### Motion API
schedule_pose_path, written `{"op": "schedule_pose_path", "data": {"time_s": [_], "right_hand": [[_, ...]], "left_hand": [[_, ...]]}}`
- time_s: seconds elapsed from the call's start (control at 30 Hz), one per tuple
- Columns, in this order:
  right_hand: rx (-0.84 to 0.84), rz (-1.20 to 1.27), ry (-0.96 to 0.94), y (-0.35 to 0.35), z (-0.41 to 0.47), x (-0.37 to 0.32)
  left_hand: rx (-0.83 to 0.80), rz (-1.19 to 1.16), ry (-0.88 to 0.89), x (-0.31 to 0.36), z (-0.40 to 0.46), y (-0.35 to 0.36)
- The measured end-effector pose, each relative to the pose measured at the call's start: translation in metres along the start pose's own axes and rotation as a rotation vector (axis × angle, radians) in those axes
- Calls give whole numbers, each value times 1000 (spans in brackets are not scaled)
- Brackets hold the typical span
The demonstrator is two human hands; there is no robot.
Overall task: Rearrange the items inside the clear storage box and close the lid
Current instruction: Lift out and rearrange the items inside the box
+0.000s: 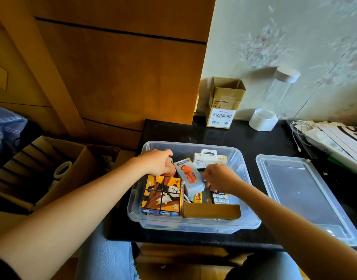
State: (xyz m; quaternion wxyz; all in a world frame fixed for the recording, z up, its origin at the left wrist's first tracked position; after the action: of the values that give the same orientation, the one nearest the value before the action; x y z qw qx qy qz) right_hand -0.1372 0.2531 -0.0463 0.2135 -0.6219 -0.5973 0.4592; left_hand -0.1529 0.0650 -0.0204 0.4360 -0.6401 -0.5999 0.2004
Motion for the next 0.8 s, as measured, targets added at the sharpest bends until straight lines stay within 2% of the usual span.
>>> {"op": "schedule_pose_path", "data": {"time_s": [0.1, 0.27, 0.43, 0.6, 0.67, 0.73, 0.8], "right_hand": [[-44, 247, -12, 3, -4, -10], [-67, 19, 127, 10, 0, -5], [-338, 362, 147, 35, 8, 3], [-359, 454, 107, 43, 13, 6], [-327, 362, 60, 44, 16, 0], [-267, 264, 34, 40, 22, -4], [-283, 271, 54, 35, 23, -2]], "left_hand": [[-21, -63, -23, 0, 5, 3], [-85, -160, -108, 3, 12, 10], [-6, -207, -95, 7, 11, 6], [162, -152, -56, 10, 0, -2], [212, -136, -47, 8, -5, -8], [189, -87, -37, 5, -8, -10], [104, -47, -43, 2, -6, -8]]}}
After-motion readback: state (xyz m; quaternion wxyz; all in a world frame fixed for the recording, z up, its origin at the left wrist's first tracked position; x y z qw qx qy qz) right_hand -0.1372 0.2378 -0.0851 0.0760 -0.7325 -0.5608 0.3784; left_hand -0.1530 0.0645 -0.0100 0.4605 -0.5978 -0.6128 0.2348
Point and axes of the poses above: each hand's wrist, its own z-axis towards the middle knuckle, its own y-axis out of the palm, x = y × z, the point moved 7 cm from there along z, towards the middle knuckle, and after that the axes turned 12 degrees about -x, right-handed, at the moved point
